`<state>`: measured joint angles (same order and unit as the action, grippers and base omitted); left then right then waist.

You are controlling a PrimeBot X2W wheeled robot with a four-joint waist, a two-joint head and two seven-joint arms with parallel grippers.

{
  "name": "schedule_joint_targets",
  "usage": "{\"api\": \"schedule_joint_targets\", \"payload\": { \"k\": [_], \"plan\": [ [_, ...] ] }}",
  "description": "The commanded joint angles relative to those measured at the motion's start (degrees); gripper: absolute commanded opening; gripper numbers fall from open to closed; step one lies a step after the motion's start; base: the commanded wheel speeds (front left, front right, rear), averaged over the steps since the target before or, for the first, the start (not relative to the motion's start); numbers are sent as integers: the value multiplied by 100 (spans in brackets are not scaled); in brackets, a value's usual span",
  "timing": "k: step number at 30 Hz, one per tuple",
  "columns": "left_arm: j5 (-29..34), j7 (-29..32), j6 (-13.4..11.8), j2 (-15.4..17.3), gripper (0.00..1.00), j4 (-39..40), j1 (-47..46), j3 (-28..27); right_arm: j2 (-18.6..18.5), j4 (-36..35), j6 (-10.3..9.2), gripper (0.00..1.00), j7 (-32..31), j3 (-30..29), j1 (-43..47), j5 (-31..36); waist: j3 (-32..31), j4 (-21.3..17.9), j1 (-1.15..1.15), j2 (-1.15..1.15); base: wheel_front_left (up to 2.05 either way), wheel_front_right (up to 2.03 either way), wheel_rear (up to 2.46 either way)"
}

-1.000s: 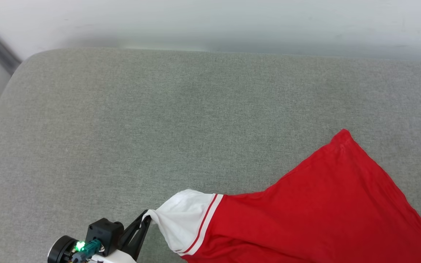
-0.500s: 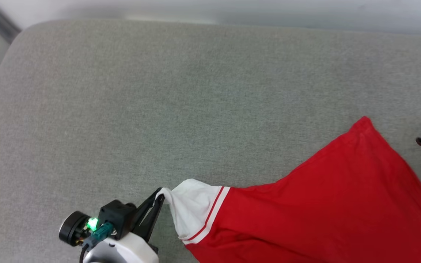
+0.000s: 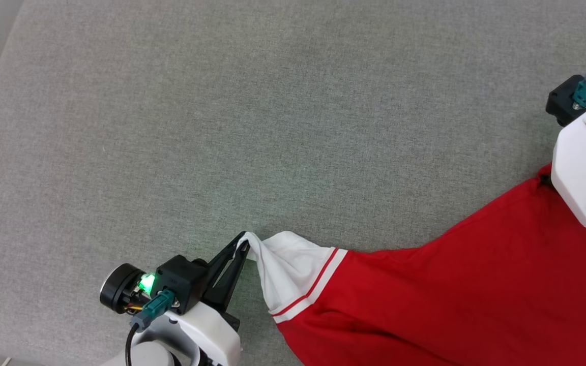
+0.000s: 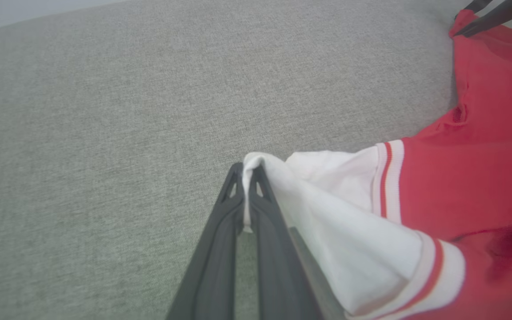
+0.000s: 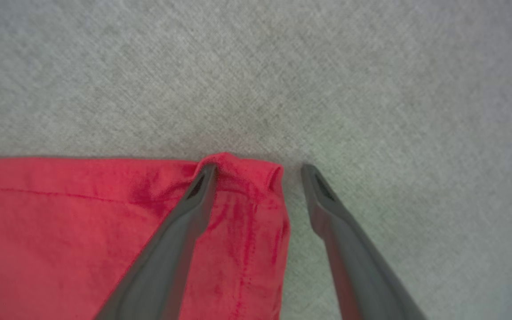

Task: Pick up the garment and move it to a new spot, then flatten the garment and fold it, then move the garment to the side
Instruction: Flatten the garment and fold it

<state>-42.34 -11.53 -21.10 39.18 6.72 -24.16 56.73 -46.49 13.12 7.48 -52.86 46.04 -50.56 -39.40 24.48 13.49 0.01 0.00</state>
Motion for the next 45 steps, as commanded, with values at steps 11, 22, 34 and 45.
{"api": "schedule_joint_targets", "payload": {
  "k": [11,22,34,45],
  "plan": [
    [2,-111,82,-37,0,-214,-103,-61,-134,297,-2,0,770,618,-130,-507,-246,-53,-1,0,0,0,0],
    [194,62,294,287,0,-168,-801,-264,-263,-11,-1,0,2255,90,-94,-763,-1298,-481,-1,0,0,0,0],
    [570,622,930,125,0,-470,-3373,-878,130,10,-2,0,3150,-1040,-1022,-31,-1042,-962,-1,0,0,0,0],
    [814,963,1712,-573,0,-1728,-6325,-1329,964,678,-1,0,3506,-1810,-2738,1009,-231,-1214,-1,0,0,0,0]
  ]
}}
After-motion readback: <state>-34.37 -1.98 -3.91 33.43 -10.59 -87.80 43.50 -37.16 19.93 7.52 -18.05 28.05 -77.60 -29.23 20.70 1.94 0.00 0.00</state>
